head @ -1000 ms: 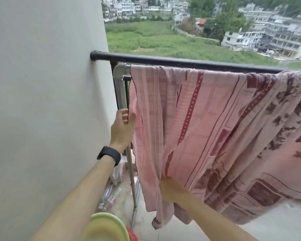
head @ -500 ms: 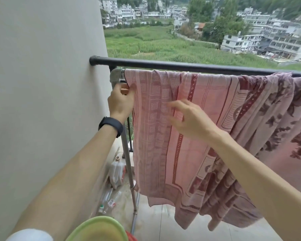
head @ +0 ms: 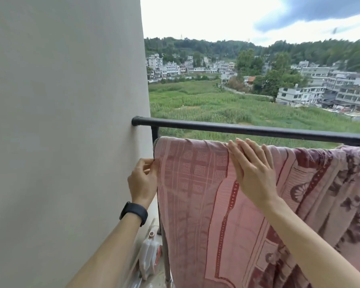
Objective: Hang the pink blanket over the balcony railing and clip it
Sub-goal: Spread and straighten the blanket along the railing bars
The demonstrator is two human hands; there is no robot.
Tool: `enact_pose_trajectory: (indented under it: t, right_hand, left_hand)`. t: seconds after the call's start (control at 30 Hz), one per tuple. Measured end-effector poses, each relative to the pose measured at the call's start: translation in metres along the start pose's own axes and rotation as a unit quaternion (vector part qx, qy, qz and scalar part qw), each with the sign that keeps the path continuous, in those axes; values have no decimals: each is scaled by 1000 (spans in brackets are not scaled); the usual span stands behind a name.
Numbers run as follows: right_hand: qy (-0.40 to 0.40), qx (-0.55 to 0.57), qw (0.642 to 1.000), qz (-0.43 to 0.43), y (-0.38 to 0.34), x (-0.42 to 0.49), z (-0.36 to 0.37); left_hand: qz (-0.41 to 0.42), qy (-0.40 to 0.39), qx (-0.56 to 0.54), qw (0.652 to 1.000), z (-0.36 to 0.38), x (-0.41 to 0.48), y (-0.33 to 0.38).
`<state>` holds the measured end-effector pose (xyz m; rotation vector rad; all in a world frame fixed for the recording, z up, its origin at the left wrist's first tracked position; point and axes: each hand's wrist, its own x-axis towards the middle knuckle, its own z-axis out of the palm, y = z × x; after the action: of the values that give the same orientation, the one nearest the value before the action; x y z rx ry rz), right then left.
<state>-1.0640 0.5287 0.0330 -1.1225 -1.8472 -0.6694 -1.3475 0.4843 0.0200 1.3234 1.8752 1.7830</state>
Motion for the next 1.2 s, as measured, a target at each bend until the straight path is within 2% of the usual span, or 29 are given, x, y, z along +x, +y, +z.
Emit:
enact_pose_trajectory:
  t: [0.07, 0.17, 0.3, 0.37, 0.43, 0.5, 0.57, 0.7, 0.87, 0.97, 1.07, 1.13, 1.2]
  right_hand:
    - [14, -4, 1000, -22, 6, -21, 5]
    - [-8, -31, 999, -42, 16, -40, 3]
    - [31, -19, 999, 5, -3, -4, -12]
    - [-12, -26, 999, 38, -10, 26, -14]
    - [-97, -42, 992, 74, -5, 44, -6]
    - [-149, -64, 983, 89, 2, 45, 3]
    - [-141, -86, 984, 66, 8, 37, 4]
    - [-124, -74, 989, 35, 11, 20, 1]
    - [-149, -37, 984, 86, -9, 39, -1]
    - [-159, -18, 982, 97, -21, 60, 2]
    - [-192, -21, 975, 109, -25, 72, 10]
    - [-191, -26, 976, 105, -26, 70, 16]
    - [-151, -25, 985, 84, -26, 57, 18]
  left_hand:
    - [-27, -25, -5, 999, -2, -11, -12]
    - [-46, -85, -7, 995, -6, -15, -15]
    - [-56, -132, -32, 989, -9, 25, 5]
    - [-45, -148, -8, 988, -5, 40, 19]
    - [-11, -136, 27, 990, 3, 42, 28]
    - [3, -97, 36, 995, 8, 37, 28]
    - [-8, -73, 38, 997, 8, 30, 16]
    - [-24, -76, 60, 995, -5, 24, -12]
    - [16, -7, 57, 998, -24, 55, 0]
    - [40, -91, 116, 988, -22, 85, 22]
    - [27, -191, 125, 973, -12, 102, 37]
    - [40, -192, 114, 974, -10, 105, 34]
    - [66, -172, 100, 978, -10, 100, 27]
